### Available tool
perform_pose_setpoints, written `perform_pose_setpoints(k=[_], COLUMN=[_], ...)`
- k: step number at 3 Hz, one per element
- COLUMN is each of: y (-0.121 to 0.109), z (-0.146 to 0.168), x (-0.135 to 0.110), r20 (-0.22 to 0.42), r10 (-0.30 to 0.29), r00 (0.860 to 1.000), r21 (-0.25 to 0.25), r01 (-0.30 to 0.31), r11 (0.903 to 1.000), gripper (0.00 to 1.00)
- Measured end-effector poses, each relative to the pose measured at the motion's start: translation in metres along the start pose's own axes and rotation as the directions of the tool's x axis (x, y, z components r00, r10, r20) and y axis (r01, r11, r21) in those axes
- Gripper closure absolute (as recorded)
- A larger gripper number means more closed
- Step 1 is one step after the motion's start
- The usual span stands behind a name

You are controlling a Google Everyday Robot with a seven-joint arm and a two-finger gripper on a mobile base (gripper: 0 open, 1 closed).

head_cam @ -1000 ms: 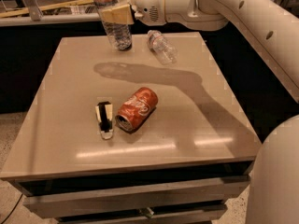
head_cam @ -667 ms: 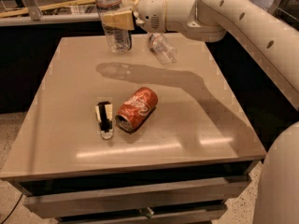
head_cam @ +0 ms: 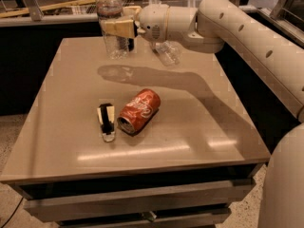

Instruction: Pick blue plastic bottle from top drawer and place on counter

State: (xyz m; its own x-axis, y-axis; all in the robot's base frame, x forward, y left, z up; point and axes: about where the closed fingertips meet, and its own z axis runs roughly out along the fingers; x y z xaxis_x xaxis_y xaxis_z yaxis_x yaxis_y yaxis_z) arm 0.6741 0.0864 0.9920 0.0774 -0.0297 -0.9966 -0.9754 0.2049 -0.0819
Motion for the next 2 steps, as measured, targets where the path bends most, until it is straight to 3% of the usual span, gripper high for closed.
perform_pose_setpoints(k=[2], y=[0.006], z=[-0.006], x=[0.025], r20=[-0.049], r10=[0.031], r00=[0.998], r21=[-0.024], r01=[-0.032], r11=[0.9992], gripper=[1.0])
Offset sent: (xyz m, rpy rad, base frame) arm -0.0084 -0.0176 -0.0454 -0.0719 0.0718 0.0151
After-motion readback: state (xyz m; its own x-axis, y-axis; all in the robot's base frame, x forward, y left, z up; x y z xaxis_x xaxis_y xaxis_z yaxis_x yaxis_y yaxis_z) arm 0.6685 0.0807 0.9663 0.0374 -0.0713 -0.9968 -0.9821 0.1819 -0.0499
